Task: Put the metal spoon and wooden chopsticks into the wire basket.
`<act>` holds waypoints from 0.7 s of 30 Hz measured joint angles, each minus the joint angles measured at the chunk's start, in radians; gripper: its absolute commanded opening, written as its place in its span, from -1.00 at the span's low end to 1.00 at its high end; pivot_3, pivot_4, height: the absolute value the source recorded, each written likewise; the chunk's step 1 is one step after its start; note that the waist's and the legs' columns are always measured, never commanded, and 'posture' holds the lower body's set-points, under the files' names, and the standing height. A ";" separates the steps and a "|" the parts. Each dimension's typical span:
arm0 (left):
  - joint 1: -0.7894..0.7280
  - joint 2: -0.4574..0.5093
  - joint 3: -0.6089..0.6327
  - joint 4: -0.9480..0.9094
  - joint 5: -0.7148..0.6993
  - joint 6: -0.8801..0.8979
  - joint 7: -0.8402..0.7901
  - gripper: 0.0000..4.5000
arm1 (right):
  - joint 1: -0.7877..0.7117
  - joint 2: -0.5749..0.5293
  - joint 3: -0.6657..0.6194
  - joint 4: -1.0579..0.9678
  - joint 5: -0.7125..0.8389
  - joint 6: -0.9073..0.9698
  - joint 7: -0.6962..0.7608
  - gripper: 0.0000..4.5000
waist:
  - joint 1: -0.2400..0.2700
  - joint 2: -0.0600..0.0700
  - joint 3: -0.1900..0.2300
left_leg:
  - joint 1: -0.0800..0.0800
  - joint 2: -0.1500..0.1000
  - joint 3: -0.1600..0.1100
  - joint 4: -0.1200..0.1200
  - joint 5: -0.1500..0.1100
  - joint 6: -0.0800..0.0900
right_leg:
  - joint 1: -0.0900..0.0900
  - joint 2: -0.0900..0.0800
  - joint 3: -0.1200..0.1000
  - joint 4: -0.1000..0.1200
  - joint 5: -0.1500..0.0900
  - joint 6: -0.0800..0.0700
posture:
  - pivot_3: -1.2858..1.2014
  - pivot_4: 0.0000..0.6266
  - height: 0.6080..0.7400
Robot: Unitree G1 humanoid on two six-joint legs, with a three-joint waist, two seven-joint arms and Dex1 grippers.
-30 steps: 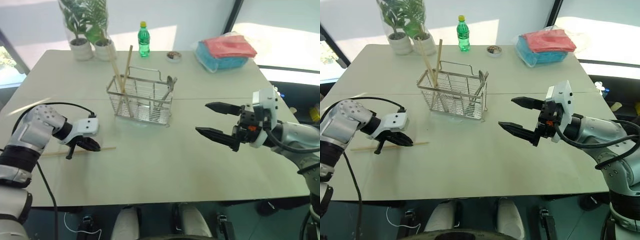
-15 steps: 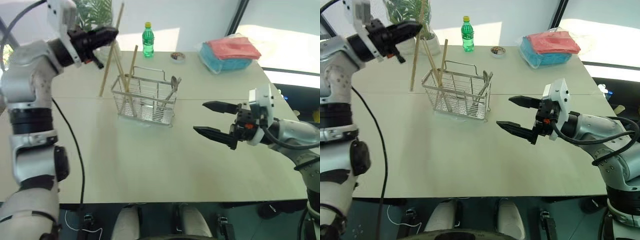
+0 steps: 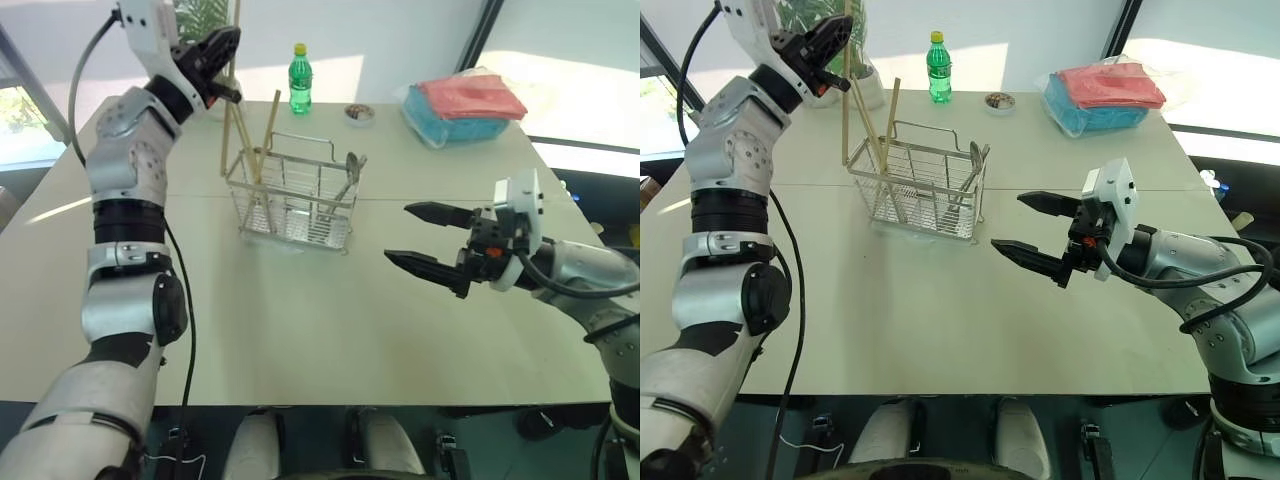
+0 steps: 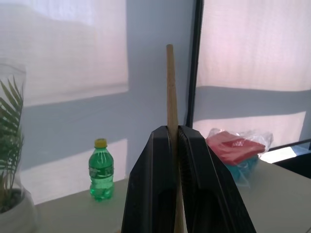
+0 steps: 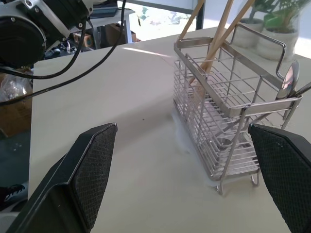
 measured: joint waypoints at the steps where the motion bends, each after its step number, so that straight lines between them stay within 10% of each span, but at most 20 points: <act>1: -0.014 0.003 0.001 0.010 -0.003 -0.004 -0.001 -0.99 | 0.006 0.000 -0.001 -0.006 0.001 0.000 -0.003 1.00 | 0.000 0.000 0.000 | 0.000 0.000 0.000 0.000 0.000 0.000 | 0.000 0.000 0.000 0.000 0.000 0.000 | 0.03 -0.52 0.74; 19: 0.059 -0.088 -0.011 0.042 0.007 -0.078 0.032 -0.99 | 0.055 0.004 -0.026 -0.053 0.031 0.000 -0.050 1.00 | -0.002 0.000 0.000 | 0.001 0.000 0.000 0.000 0.000 0.000 | 0.000 0.000 0.000 0.000 0.000 0.000 | 0.03 -0.52 0.74; 21: 0.094 -0.098 -0.013 0.036 0.009 -0.084 0.036 -0.66 | 0.055 0.003 -0.035 -0.053 0.038 0.000 -0.050 1.00 | -0.002 0.000 0.000 | 0.000 0.000 0.000 0.000 0.000 0.000 | 0.000 0.000 0.000 0.000 0.000 0.000 | 0.03 -0.52 0.74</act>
